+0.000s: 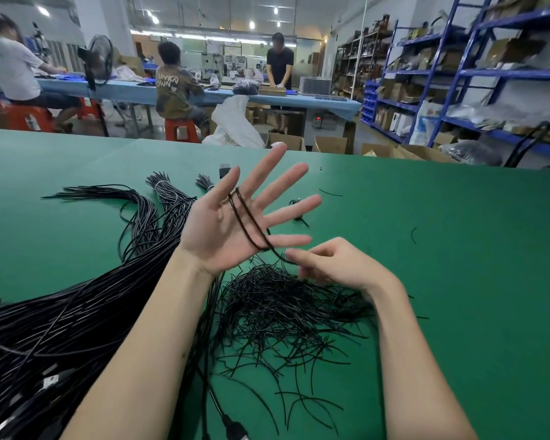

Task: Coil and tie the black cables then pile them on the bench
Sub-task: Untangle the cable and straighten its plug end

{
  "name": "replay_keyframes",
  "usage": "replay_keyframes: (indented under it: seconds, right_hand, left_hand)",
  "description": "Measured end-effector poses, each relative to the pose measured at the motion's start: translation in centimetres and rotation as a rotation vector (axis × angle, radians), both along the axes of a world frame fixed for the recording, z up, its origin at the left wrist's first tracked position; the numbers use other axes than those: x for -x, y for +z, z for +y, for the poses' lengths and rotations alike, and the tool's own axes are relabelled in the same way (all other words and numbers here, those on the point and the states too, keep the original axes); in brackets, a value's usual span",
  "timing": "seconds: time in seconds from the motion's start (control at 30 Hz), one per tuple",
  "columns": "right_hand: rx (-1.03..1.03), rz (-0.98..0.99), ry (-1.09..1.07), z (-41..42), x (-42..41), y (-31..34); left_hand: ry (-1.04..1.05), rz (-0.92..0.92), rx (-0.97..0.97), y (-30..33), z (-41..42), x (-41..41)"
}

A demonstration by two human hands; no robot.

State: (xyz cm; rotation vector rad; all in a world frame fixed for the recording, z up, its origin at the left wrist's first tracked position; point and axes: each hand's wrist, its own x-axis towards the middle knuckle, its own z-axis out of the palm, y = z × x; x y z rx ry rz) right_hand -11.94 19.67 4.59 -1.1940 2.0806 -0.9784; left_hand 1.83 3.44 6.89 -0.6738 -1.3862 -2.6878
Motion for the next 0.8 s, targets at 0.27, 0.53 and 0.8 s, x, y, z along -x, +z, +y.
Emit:
replay_keyframes:
  seconds: [0.27,0.53,0.8]
  right_hand:
    - [0.292,0.185,-0.171,0.4,0.0,3.5]
    - [0.331,0.242,-0.124,-0.4,-1.9,5.0]
    - [0.303,-0.541,0.017,-1.8,-2.0,1.3]
  left_hand:
    - [-0.095,-0.502,0.697,0.7,1.0,0.3]
    - [0.239,-0.635,0.857,0.1,0.9,0.7]
    - [0.536,-0.349,0.216,-0.4,-0.5,1.4]
